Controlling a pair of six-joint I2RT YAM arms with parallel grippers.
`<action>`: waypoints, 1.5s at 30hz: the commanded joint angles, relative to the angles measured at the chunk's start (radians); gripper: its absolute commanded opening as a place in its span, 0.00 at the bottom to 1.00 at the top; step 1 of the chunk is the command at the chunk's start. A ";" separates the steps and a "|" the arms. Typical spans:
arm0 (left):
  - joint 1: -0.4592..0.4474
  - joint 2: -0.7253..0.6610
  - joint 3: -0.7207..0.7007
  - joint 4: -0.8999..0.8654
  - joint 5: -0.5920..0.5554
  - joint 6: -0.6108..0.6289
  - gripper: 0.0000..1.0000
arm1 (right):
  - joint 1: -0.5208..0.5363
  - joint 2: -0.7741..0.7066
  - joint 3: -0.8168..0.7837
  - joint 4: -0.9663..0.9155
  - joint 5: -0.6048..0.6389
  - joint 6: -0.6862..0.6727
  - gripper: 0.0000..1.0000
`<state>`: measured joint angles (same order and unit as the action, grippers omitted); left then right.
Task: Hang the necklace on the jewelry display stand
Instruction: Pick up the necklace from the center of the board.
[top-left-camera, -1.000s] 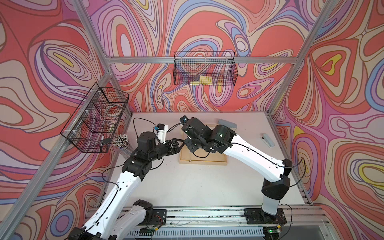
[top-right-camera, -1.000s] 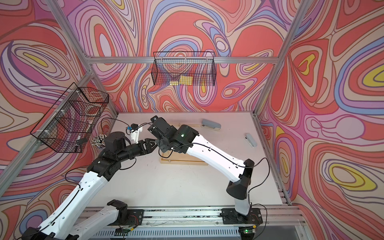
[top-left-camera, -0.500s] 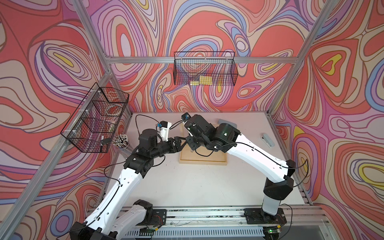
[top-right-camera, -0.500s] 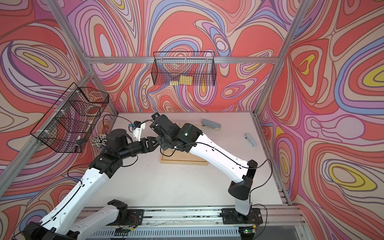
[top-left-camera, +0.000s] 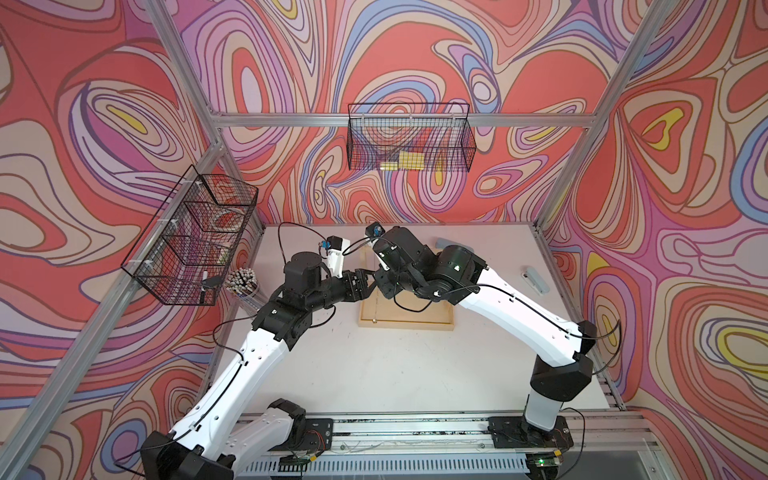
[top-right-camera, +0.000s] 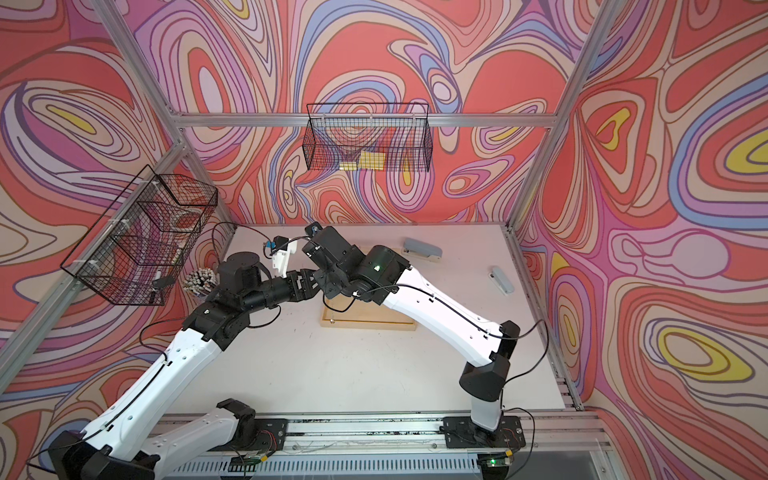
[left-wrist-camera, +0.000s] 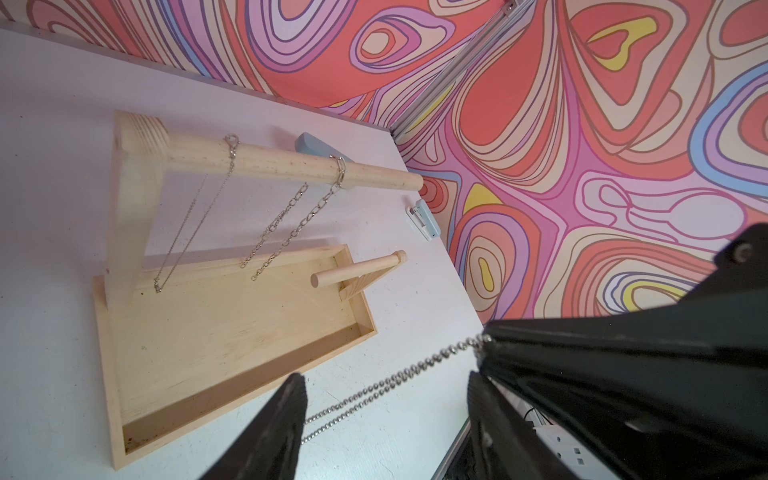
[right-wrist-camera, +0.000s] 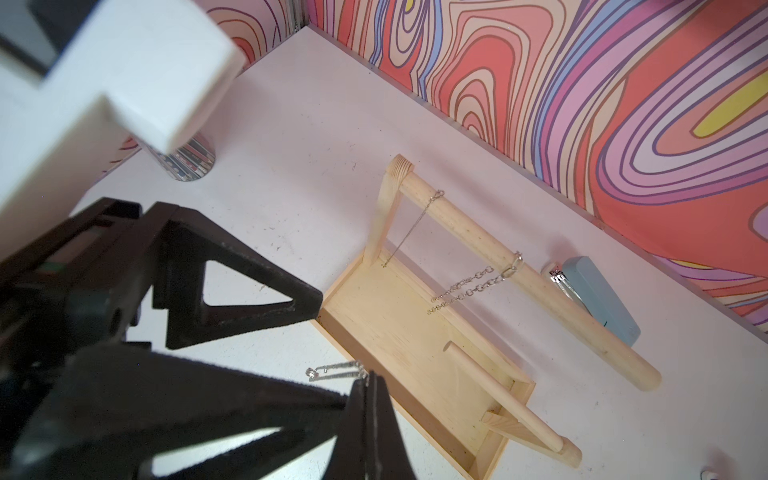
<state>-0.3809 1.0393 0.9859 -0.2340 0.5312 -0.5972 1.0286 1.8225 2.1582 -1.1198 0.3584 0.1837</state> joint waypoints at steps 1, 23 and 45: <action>-0.005 0.003 0.032 0.015 -0.015 0.024 0.65 | -0.002 -0.042 -0.021 0.021 0.008 -0.004 0.00; -0.008 0.029 0.056 0.030 -0.028 0.028 0.65 | -0.002 -0.072 -0.043 0.044 0.000 -0.001 0.00; -0.031 0.086 0.094 0.043 -0.004 0.049 0.66 | -0.004 -0.072 -0.045 0.055 0.002 -0.003 0.00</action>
<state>-0.4007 1.1187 1.0496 -0.2161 0.5064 -0.5743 1.0286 1.7733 2.1204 -1.0859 0.3550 0.1841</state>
